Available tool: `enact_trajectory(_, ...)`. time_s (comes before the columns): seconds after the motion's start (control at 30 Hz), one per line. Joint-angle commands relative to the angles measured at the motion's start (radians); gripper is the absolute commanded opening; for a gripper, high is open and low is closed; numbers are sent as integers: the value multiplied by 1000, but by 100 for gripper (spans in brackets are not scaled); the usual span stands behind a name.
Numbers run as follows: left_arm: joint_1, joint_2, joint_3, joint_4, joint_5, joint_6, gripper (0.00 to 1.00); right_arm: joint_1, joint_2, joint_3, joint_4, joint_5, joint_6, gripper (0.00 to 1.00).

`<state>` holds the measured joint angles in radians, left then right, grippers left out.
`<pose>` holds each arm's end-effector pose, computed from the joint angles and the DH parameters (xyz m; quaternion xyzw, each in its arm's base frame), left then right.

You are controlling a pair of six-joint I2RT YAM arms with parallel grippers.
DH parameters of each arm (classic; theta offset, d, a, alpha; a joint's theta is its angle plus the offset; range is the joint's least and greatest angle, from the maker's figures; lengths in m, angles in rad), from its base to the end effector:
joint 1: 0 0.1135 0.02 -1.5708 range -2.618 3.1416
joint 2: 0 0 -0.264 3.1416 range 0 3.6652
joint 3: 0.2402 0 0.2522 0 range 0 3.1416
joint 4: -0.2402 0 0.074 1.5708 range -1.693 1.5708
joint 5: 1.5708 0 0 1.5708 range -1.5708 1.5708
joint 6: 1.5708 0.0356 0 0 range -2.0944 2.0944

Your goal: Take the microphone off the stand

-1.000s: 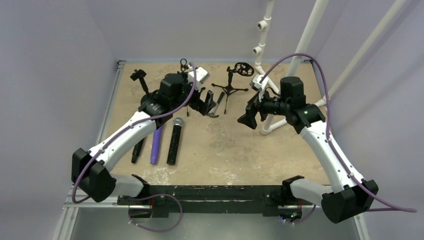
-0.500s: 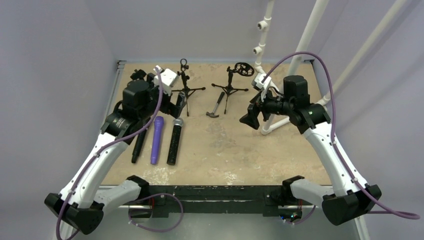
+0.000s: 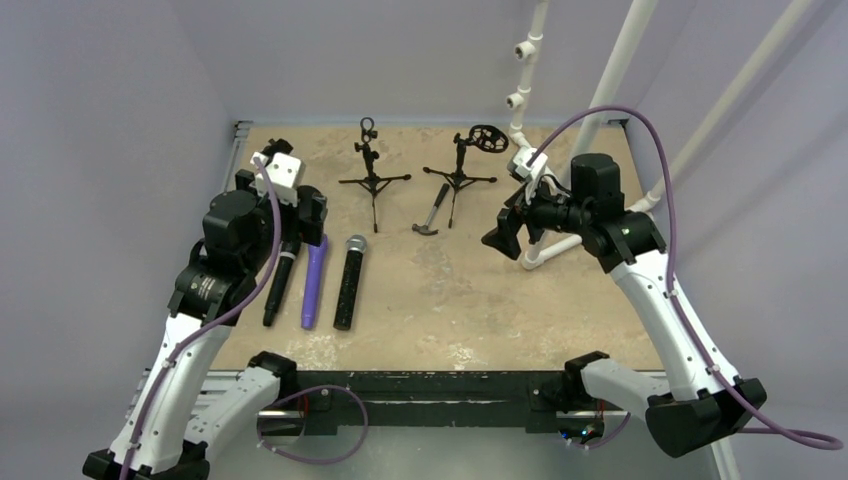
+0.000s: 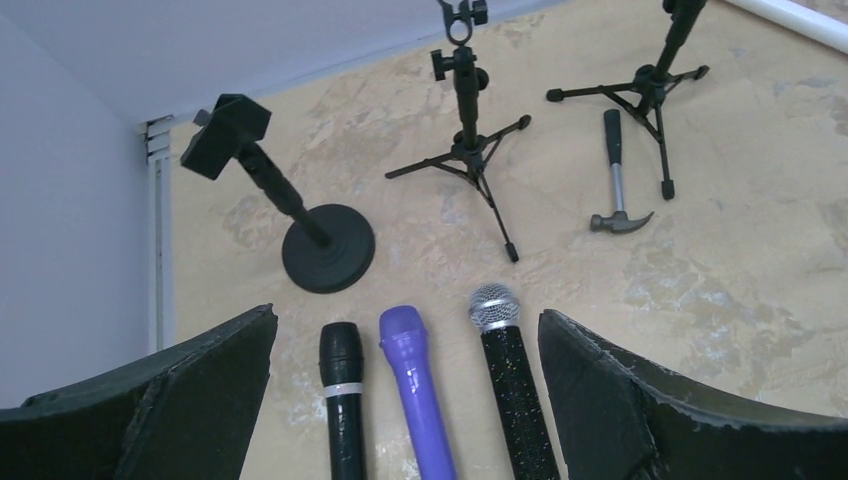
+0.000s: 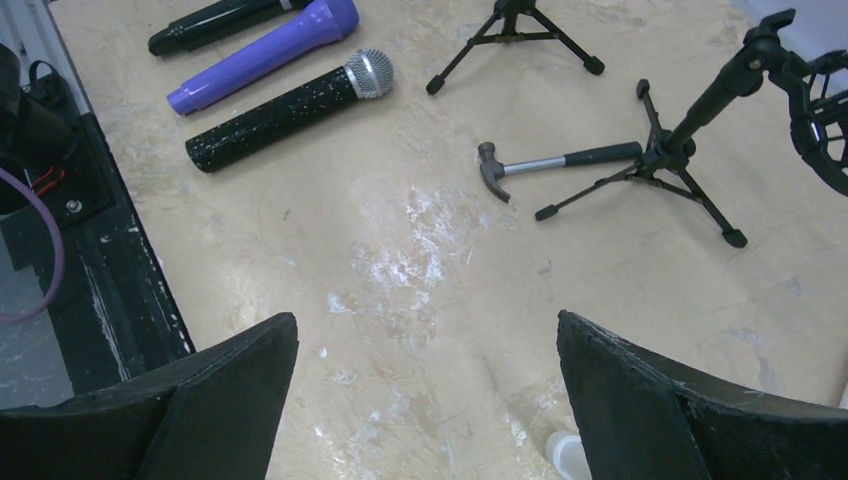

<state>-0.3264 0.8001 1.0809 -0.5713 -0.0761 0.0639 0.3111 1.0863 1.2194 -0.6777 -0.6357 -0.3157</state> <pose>0.1522 -0.0487 0.3971 0.1331 0.7906 -0.0479 0.5957 0.2027 0.0874 0.3859 -0.4011 0.7400 0.2712 0.4669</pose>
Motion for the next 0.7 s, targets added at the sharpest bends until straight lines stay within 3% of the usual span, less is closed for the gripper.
enact_trajectory(0.0,40,-39,4,-45,-46,-19,100,-4,-24,-11,26,60,72,99)
enact_trajectory(0.43,186,-70,17,-99,27,-92,100,-4,-132,12,-58,-23,100,99)
enact_trajectory(0.57,237,-80,13,-91,54,-114,100,-6,-163,38,-70,63,127,99)
enact_trajectory(0.67,267,-90,13,-94,51,-116,100,-22,-193,48,-45,211,173,99)
